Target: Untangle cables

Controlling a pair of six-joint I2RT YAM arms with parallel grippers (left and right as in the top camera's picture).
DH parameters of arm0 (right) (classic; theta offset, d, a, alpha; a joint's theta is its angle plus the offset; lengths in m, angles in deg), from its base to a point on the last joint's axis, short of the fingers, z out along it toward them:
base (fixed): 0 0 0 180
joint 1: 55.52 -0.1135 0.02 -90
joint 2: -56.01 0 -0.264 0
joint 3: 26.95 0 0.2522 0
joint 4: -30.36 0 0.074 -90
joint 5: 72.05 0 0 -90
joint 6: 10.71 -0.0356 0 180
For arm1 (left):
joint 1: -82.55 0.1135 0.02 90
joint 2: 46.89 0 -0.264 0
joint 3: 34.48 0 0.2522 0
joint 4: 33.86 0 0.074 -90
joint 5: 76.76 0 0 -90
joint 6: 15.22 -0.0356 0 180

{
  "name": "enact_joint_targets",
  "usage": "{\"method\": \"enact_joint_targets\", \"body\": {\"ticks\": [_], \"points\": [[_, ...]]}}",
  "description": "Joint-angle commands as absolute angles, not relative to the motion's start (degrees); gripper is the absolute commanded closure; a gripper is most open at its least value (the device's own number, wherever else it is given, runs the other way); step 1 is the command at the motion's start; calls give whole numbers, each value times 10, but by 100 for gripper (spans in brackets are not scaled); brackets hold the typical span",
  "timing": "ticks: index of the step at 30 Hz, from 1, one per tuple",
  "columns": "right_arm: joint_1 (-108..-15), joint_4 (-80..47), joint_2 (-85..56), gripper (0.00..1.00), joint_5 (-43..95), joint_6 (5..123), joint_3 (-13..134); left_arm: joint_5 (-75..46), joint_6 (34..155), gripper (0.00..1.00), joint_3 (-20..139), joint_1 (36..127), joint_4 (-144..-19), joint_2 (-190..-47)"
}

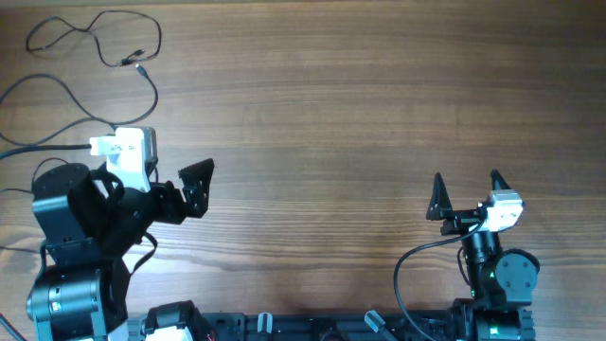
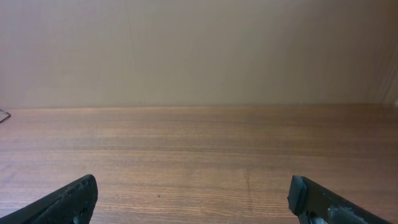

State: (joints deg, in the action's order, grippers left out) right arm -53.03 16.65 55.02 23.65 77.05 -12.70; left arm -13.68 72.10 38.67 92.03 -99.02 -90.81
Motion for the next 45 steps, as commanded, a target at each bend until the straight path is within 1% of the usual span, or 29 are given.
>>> {"method": "enact_joint_targets", "body": {"ticks": [1, 13, 17, 19, 23, 25, 28, 29, 31, 33, 38, 45], "points": [[-534, 168, 558, 0, 227, 778, -129, -142, 722, 0, 385, 922, -989, -909], [-534, 168, 558, 0, 227, 778, -129, -142, 722, 0, 385, 922, -989, -909], [-534, 168, 558, 0, 227, 778, -129, -170, 726, 0, 384, 917, -993, -908], [-534, 168, 558, 0, 227, 778, -129, -170, 726, 0, 383, 899, -1018, -887], [-534, 168, 558, 0, 227, 778, -129, -167, 726, 0, 321, 859, -1011, -798], [-534, 168, 558, 0, 227, 778, -129, -167, 726, 0, 257, 857, -975, -726], [-534, 168, 558, 0, 227, 778, -129, -121, 727, 0, 178, 856, -907, -631], [-534, 168, 558, 0, 227, 778, -129, -87, 749, 0, 145, 857, -877, -592], [-534, 168, 558, 0, 227, 778, -129, -29, 832, 0, 87, 856, -830, -542], [-534, 168, 558, 0, 227, 778, -129, -12, 860, 0, 42, 856, -793, -514], [-534, 168, 558, 0, 227, 778, -129, 11, 860, 0, -14, 856, -759, -471], [-534, 168, 558, 0, 227, 778, -129, 46, 877, 0, -66, 847, -702, -471]]}}
